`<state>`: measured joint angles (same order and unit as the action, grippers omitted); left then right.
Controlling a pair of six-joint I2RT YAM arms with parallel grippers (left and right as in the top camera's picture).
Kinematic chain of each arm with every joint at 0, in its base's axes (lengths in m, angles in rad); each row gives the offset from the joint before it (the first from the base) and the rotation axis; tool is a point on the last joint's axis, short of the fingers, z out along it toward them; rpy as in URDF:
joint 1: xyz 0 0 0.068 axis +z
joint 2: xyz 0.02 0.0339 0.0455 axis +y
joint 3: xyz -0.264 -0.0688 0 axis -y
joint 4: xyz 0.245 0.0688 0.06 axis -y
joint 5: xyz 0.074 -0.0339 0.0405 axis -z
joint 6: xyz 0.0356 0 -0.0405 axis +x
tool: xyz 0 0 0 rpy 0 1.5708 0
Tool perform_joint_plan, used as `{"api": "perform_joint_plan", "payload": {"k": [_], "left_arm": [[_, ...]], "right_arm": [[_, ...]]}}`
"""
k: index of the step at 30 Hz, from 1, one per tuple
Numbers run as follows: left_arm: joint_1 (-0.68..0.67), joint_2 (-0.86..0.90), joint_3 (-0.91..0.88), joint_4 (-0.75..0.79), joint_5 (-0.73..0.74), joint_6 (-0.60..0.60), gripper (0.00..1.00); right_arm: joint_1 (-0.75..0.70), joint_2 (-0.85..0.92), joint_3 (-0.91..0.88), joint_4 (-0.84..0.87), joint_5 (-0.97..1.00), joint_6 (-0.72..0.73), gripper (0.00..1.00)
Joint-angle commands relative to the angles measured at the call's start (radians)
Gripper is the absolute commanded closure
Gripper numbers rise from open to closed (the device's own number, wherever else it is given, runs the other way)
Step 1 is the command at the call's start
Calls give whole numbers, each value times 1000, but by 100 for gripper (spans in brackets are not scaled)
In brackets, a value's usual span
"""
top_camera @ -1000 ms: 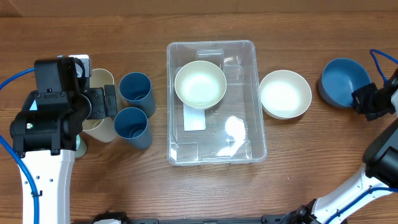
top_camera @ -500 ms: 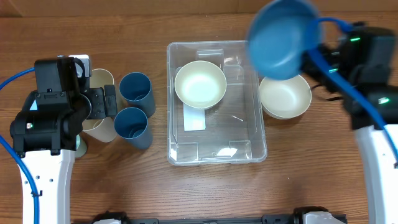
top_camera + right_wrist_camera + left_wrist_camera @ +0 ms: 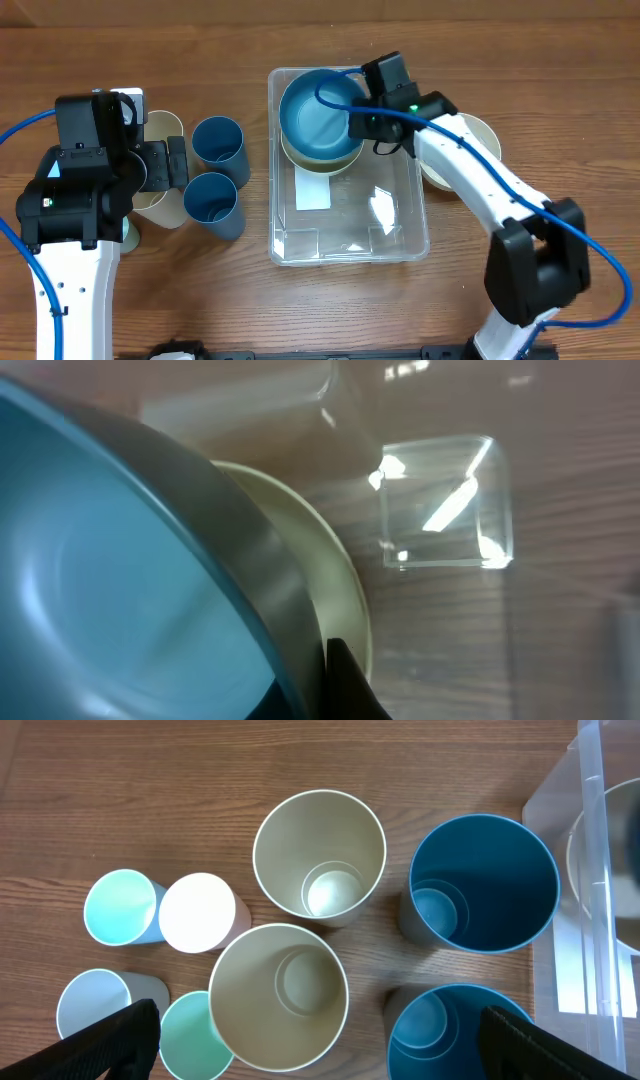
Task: Pack container
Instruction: 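Grasp the teal bowl and place it into the cream bowl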
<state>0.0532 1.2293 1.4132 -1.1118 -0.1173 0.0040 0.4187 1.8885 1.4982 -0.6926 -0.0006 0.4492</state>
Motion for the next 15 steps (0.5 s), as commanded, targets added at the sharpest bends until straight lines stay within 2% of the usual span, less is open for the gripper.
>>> {"api": "perform_joint_plan", "payload": {"k": [1, 2, 5, 6, 10, 15], "left_arm": [[-1, 2, 23, 0, -5, 19, 0], [-1, 2, 23, 0, -6, 19, 0], [-1, 2, 23, 0, -6, 19, 0], [-1, 2, 23, 0, -6, 19, 0], [-1, 2, 23, 0, -6, 19, 0], [-1, 2, 23, 0, -5, 19, 0]], "right_arm": [[-2, 8, 7, 39, -23, -12, 96], [-2, 8, 7, 43, -23, -12, 92], [-2, -8, 29, 30, -46, -65, 59], [-2, -23, 44, 5, -46, -65, 55], [-18, -158, 166, -120, -44, -64, 54], [-109, -362, 203, -237, 34, -56, 39]]}}
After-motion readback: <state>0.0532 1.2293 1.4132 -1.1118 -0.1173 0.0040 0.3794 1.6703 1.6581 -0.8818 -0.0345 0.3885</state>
